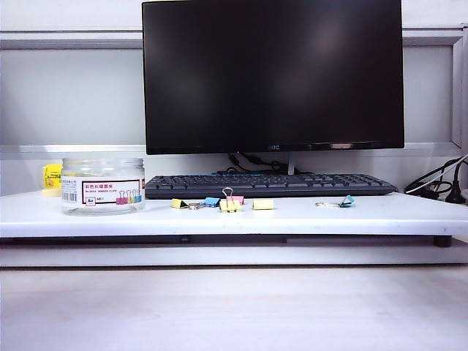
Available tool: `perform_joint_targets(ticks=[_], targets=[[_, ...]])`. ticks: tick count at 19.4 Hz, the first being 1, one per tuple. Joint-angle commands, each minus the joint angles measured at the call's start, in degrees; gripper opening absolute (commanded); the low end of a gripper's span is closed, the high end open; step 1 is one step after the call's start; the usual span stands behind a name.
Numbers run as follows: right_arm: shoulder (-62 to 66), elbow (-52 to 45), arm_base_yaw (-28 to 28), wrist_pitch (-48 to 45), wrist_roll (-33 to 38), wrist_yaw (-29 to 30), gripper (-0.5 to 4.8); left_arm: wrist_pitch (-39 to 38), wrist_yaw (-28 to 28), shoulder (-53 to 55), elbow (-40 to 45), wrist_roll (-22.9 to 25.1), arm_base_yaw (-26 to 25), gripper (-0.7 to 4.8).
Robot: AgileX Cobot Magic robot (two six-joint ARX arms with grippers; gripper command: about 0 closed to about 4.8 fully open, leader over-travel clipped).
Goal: Take the clips out of the round transparent plastic box and place them on the table.
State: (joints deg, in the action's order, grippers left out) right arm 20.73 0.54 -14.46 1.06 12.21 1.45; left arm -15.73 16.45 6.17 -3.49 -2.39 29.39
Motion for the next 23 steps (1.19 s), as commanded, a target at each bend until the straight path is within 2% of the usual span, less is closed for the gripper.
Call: perform_joint_targets(ticks=[1,7,14,19,23], targets=[[-0.02,0.04,-0.11,-0.94,0.17,-0.09,2.60,-0.09,-1.49,-0.44,-0.09,0.04,-3.98,0.21],[-2.29,0.04,-0.07,-0.90,0.17,-0.07,2.60,-0.07,-1.46,-0.96,-0.09,0.07,-14.25,0.22],[-12.26,0.04,0.55,-0.94,0.17,-0.07,2.60,-0.15,-1.49,-1.29,-0.09,0.07,-17.49,0.21],[-16.66,0.07,6.03,-0.85,0.17,-0.04,2.60,-0.20,-1.46,-5.84,-0.09,0.07,-24.06,0.21],[-18.29,0.07,8.59,-0.90,0.17,-0.09,2.60,-0.09,-1.46,-6.14,-0.09,0.07,-25.35,0.22]])
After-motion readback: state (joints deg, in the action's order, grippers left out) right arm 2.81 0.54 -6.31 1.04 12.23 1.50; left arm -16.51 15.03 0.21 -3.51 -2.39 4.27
